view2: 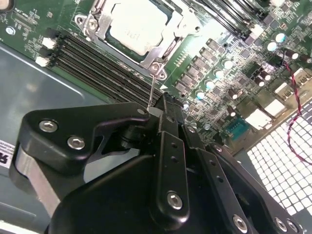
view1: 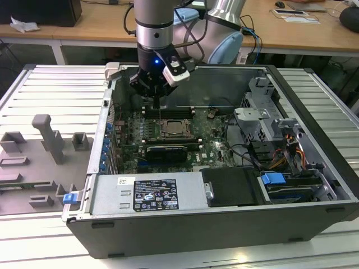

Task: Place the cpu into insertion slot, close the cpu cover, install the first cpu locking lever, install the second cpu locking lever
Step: 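Install the first cpu locking lever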

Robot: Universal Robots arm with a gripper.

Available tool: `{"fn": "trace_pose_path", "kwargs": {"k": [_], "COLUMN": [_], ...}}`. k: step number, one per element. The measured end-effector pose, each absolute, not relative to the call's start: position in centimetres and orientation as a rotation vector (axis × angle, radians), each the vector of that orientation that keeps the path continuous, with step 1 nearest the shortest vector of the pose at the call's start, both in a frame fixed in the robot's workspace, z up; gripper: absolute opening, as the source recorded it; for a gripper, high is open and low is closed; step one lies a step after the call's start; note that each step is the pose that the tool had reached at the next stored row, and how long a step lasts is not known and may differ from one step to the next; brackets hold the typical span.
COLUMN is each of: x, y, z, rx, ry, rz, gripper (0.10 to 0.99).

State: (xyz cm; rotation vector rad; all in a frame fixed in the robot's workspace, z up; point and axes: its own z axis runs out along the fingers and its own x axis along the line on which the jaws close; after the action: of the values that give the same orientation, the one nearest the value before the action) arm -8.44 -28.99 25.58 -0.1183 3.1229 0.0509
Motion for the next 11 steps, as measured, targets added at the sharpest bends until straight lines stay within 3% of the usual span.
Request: {"fn": "trace_pose_path", "kwargs": {"k": [7,8,9,11], "x": [-5.7,-5.6,-5.4,-5.3], "y": [-29.0,-29.0,-29.1,-29.1], "z": [25.3,25.3,25.3,25.1], "rx": [-0.114,-0.113,-0.113,-0.107], "ry": [3.123,3.122,3.118,3.117], "rz": [0.055,0.075,0.145,0.155], "gripper": [0.11,0.11,0.11,0.11]}}
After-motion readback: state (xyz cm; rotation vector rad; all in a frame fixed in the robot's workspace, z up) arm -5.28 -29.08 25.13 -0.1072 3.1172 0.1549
